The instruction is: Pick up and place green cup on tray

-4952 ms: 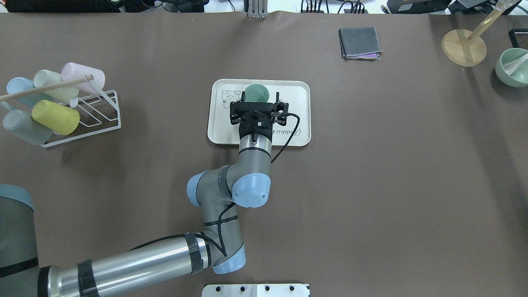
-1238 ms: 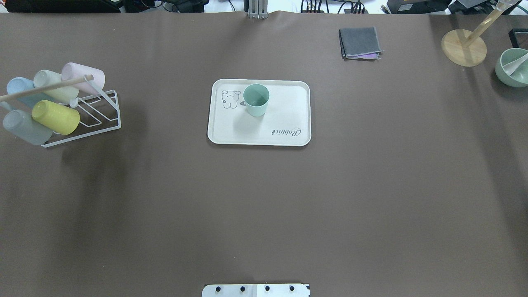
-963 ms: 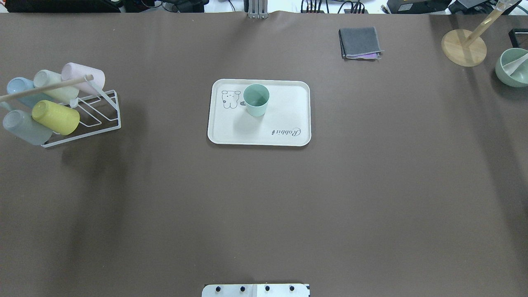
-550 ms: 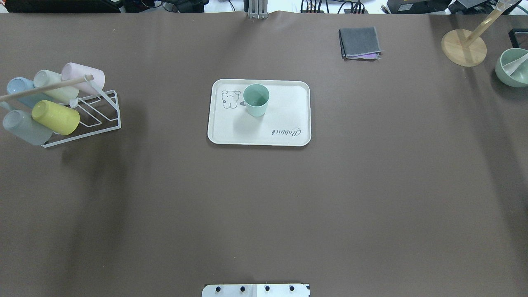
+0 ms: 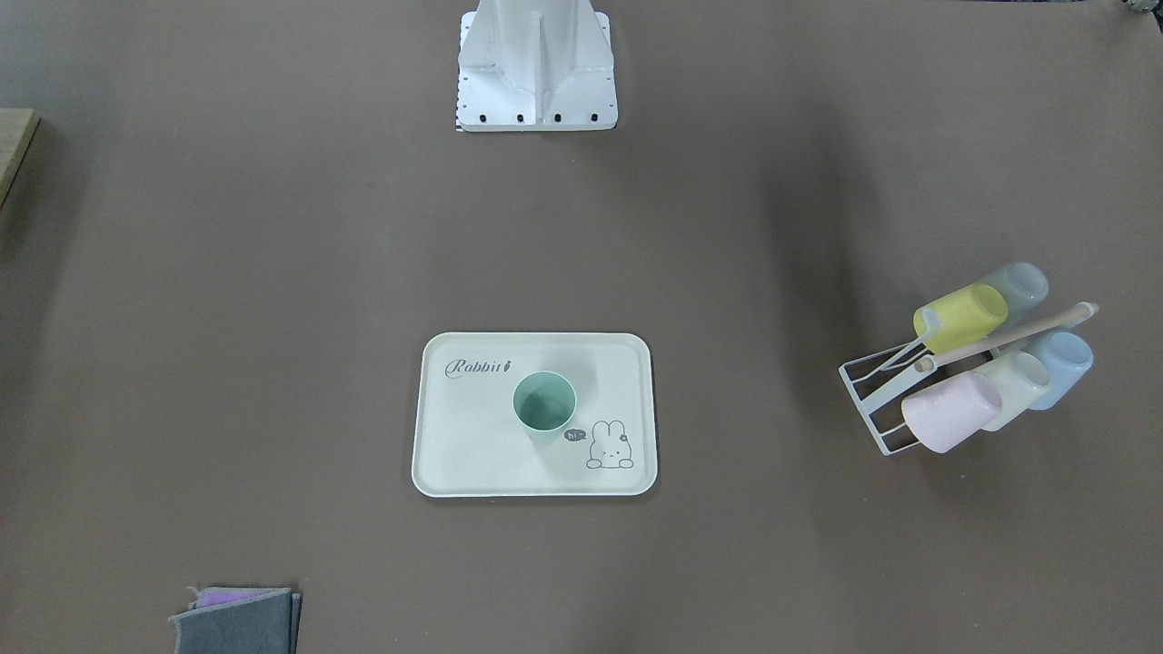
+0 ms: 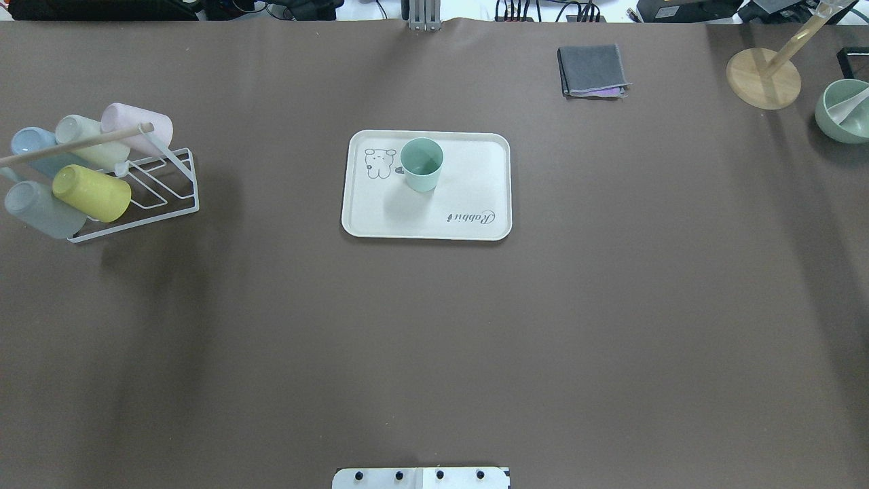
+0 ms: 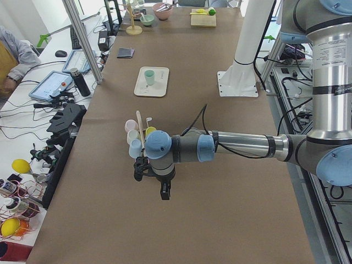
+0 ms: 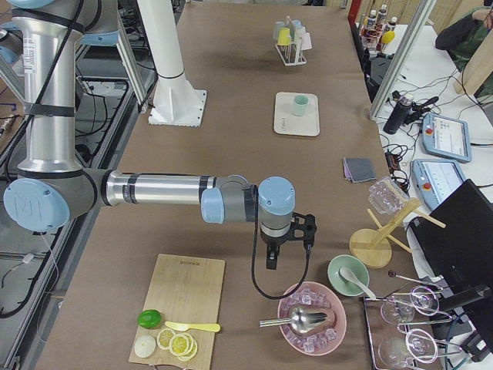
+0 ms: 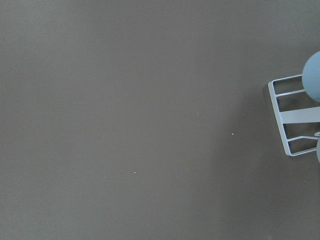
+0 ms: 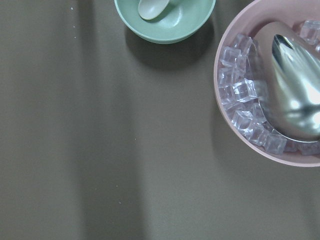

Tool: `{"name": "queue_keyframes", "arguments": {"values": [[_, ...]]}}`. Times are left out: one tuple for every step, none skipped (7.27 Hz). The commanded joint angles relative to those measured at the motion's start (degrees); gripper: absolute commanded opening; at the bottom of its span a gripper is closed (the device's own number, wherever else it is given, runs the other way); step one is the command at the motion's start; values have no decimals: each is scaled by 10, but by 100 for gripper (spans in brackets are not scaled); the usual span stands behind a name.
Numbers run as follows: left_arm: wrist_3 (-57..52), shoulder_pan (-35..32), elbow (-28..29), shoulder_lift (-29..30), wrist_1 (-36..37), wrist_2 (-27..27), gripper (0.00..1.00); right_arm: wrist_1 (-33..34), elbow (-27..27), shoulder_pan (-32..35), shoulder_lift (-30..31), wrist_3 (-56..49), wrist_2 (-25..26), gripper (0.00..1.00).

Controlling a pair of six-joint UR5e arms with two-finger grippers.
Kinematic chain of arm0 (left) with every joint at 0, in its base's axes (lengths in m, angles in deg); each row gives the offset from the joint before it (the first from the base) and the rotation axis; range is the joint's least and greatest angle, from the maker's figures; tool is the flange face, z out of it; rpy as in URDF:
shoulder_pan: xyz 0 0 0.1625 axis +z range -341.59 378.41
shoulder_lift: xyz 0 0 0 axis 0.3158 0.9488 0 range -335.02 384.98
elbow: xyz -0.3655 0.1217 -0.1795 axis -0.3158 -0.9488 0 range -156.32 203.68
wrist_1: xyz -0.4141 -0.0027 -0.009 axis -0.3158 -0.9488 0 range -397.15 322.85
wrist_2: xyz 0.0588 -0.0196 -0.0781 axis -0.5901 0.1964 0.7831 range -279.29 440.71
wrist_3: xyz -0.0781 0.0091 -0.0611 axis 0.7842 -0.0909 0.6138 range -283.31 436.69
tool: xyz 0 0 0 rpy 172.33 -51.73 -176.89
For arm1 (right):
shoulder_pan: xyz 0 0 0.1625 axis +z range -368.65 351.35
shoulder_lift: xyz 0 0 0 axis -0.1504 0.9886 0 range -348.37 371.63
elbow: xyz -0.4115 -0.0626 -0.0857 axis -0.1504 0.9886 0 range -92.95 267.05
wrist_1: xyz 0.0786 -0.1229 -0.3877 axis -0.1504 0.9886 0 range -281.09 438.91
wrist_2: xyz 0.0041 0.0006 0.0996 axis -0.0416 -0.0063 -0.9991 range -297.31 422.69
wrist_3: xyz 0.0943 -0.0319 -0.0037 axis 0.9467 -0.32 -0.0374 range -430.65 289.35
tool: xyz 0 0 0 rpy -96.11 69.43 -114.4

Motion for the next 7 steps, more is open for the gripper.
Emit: {"name": "queue_keyframes", "arguments": {"values": [[-3,0,4,5,10,0,98,0,0,0,-1,0,2,100],[-2,2,22,3,3,0,98,0,-1,0,1,0,2,100],[1,1,29,3,3,2,98,0,0,0,1,0,2,100],[3,1,29,2,4,2,98,0,0,0,0,0,2,100],[4,1,32,2,4,1,98,0,0,0,0,0,2,100],[3,2,59,3,-3,3,98,0,0,0,0,0,2,100],[3,2,88,4,-34,5,98,0,0,0,-1,0,3,100]]}}
